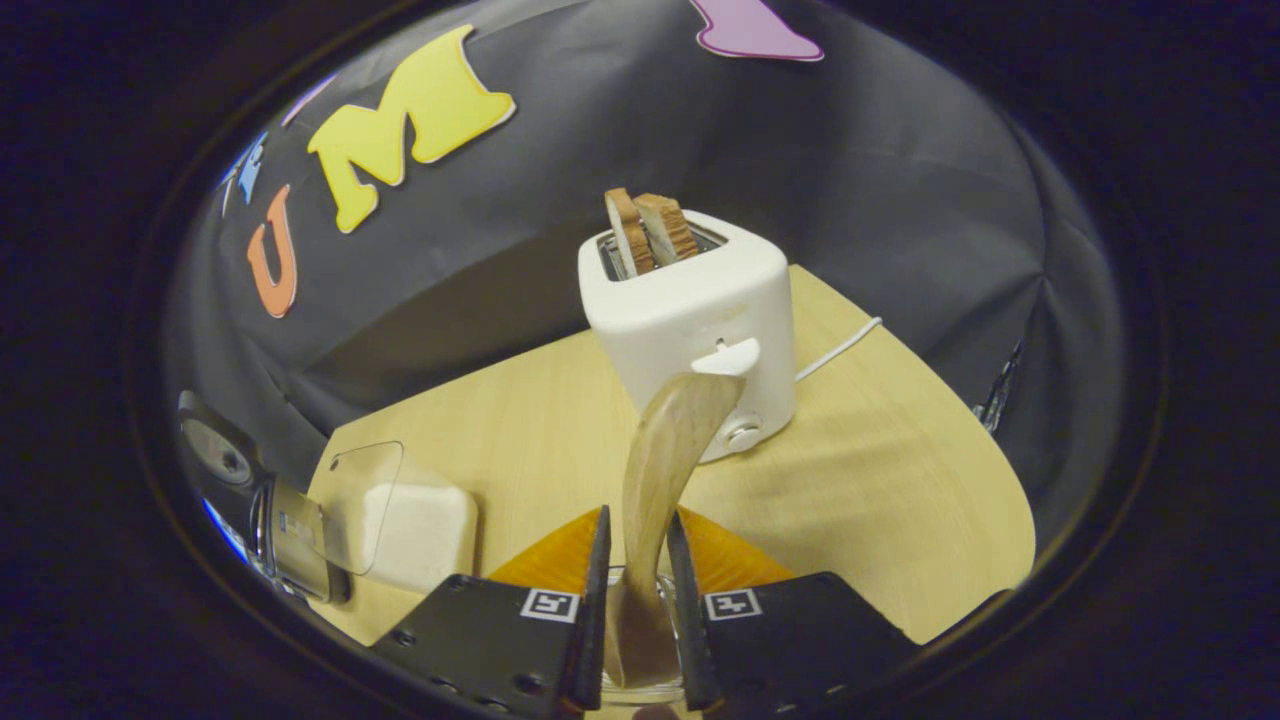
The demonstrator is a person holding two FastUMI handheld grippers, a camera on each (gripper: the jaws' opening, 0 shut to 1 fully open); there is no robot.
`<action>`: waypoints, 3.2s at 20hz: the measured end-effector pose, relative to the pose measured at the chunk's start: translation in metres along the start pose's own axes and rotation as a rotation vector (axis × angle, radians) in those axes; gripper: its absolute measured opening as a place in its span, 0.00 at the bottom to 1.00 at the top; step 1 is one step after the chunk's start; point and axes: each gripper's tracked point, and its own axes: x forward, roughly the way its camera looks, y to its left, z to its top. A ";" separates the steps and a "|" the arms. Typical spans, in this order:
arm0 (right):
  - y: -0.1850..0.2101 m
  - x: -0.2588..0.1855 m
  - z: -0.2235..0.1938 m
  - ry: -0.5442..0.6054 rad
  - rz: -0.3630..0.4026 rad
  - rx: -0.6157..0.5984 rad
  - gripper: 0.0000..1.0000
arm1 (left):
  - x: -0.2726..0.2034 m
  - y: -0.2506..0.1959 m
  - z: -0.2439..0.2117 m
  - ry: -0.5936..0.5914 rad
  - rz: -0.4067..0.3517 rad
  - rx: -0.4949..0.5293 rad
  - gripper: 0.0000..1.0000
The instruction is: Close the left gripper, press the button to open the rice cooker; take a wooden spoon from the chopstick holder with the right hand, scoop a spoonful of rice and pour it into the rice cooker, then put the wooden spoon back into the chopstick holder.
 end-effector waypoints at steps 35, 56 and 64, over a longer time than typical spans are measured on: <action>0.268 0.014 0.038 -0.223 0.123 -0.411 0.05 | -0.009 0.083 -0.033 0.020 -0.005 -0.150 0.99; 0.335 0.064 -0.045 -0.103 0.253 -0.290 0.05 | -0.027 0.140 -0.072 0.117 0.063 -0.171 1.00; 0.326 0.060 -0.046 0.001 0.370 0.097 0.05 | -0.031 0.131 -0.065 0.115 0.050 -0.133 1.00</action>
